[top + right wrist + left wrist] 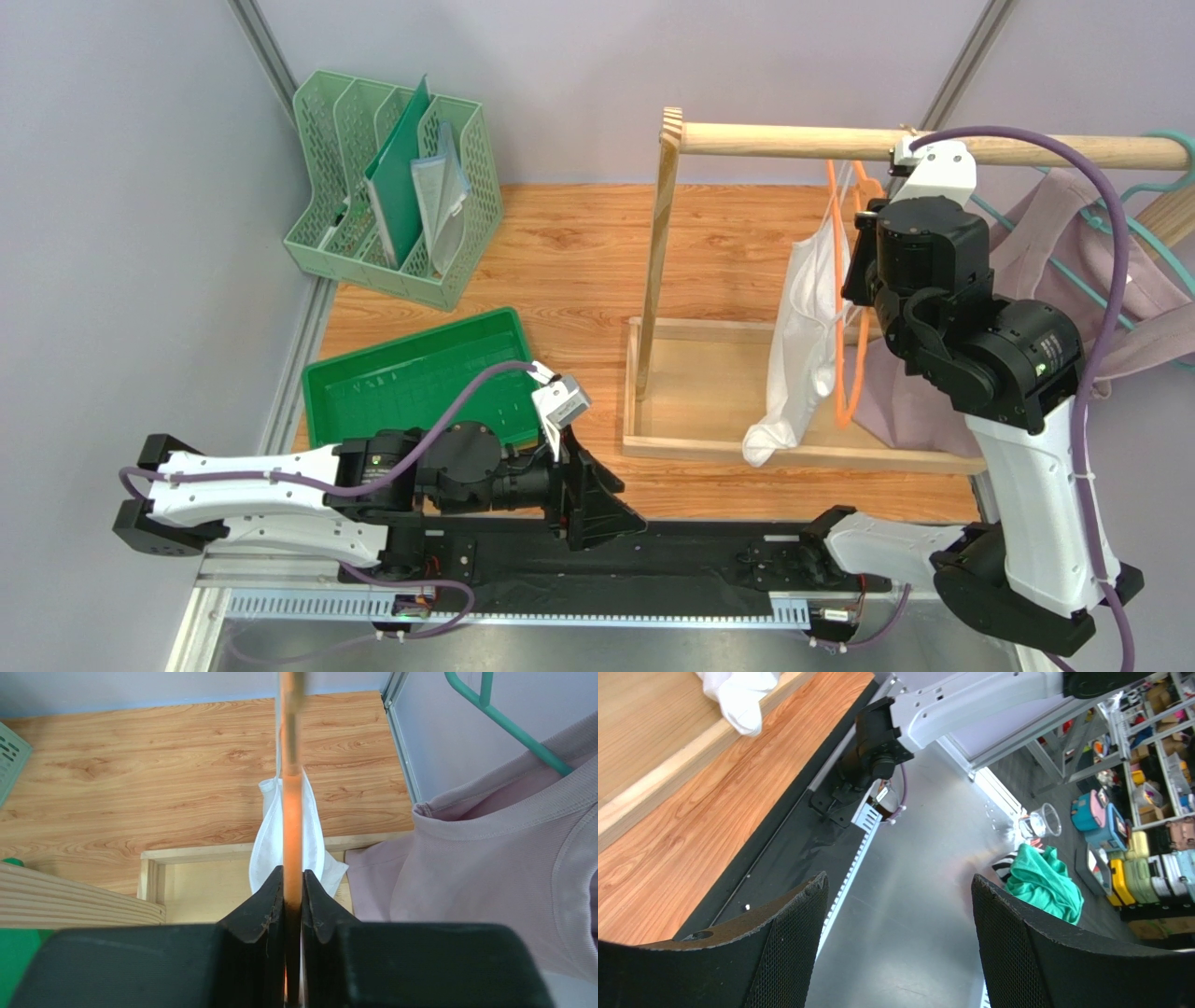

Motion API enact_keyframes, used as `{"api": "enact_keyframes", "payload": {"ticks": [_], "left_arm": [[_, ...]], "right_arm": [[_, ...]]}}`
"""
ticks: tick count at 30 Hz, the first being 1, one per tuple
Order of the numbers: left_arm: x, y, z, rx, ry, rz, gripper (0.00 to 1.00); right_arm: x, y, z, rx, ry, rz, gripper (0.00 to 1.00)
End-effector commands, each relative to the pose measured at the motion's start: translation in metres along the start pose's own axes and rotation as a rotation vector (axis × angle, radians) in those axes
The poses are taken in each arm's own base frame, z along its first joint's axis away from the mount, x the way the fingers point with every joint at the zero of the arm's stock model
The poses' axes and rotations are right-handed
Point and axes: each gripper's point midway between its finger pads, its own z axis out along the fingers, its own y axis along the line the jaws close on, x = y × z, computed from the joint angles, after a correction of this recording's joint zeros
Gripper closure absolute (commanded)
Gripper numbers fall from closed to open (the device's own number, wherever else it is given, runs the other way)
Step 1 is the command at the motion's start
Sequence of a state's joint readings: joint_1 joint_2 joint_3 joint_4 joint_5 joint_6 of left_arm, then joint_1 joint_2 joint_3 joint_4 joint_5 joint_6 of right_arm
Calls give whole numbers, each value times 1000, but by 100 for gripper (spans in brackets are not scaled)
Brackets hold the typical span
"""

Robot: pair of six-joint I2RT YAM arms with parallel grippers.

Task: Remove the tank top from the hanger

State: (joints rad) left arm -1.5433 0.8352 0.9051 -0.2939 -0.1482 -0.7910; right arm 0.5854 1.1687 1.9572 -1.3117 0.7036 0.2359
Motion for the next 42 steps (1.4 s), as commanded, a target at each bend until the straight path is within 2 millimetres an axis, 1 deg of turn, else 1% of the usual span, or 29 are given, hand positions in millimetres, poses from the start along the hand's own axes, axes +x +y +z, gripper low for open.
{"api": "enact_keyframes", "payload": {"ticks": [1, 2, 3, 6, 7, 11, 13, 15, 20, 21, 23, 24, 25, 26, 27, 29, 30, 31, 32, 33, 34, 35, 36, 37, 38, 39, 40, 41, 42], "left_arm": [[-21, -17, -11, 55, -59, -9, 20], [-18, -15, -11, 49, -55, -9, 21], [-18, -14, -11, 46, -57, -11, 21], [-18, -12, -12, 41, -62, -13, 21], [-18, -12, -12, 40, -61, -12, 21], [-19, -12, -12, 37, -65, -11, 20], [-21, -13, -13, 37, -69, -9, 21], [-21, -13, -14, 36, -68, -7, 21], [-30, -19, -16, 50, -82, 8, 20], [-31, -20, -17, 51, -84, 11, 20], [-36, -24, -16, 53, -89, 18, 20], [-37, -25, -15, 51, -90, 27, 20], [-41, -28, -14, 54, -94, 29, 20], [-44, -31, -12, 59, -97, 31, 20], [-46, -34, -11, 63, -100, 44, 20], [-53, -42, -4, 68, -102, 67, 19], [-55, -44, -1, 63, -99, 78, 19], [-65, -50, 6, 57, -106, 109, 15], [-66, -49, 10, 36, -96, 131, 12], [-64, -47, 23, 2, -72, 151, 11], [-85, -56, 22, -6, -118, 173, 9], [-88, -55, 27, -34, -115, 192, 8], [-95, -56, 31, -51, -124, 215, 8], [-110, -56, 40, -93, -154, 248, 7], [-114, -52, 44, -132, -153, 270, 8], [-113, -44, 59, -183, -139, 292, 9], [-134, -46, 60, -213, -185, 293, 10], [-138, -42, 64, -232, -176, 314, 11], [-142, -43, 78, -235, -169, 319, 12]], "right_arm": [[-20, 1, -8, -39, -82, 82, 92], [-23, 0, -10, -42, -93, 83, 97], [-25, -1, -11, -41, -101, 89, 100], [-35, -4, -20, -60, -130, 97, 100], [-40, -6, -25, -71, -146, 111, 100], [-51, -10, -41, -115, -182, 145, 100], [-52, -10, -48, -152, -191, 147, 100], [-48, -8, -55, -194, -181, 139, 100], [-21, -7, -66, -264, -126, 106, 100], [-14, -9, -72, -289, -126, 106, 100], [-8, -12, -80, -319, -133, 105, 100], [-6, -14, -90, -353, -145, 107, 100], [-2, -16, -93, -365, -142, 107, 100], [5, -17, -96, -375, -126, 99, 100], [11, -17, -105, -414, -125, 102, 100], [29, -11, -105, -455, -82, 81, 100], [37, -8, -114, -508, -79, 85, 100], [51, -2, -109, -522, -37, 70, 100], [59, 0, -109, -536, -17, 68, 100], [67, 3, -115, -574, -6, 78, 100], [73, 6, -115, -589, 8, 75, 100], [82, 7, -116, -603, 20, 79, 100], [87, 10, -119, -629, 30, 89, 100], [90, 10, -121, -644, 30, 91, 100], [95, 8, -124, -653, 29, 95, 100], [98, 8, -126, -660, 30, 97, 100], [100, 7, -128, -665, 30, 99, 100], [105, 4, -131, -672, 29, 97, 100], [109, 3, -131, -671, 38, 93, 100]]}}
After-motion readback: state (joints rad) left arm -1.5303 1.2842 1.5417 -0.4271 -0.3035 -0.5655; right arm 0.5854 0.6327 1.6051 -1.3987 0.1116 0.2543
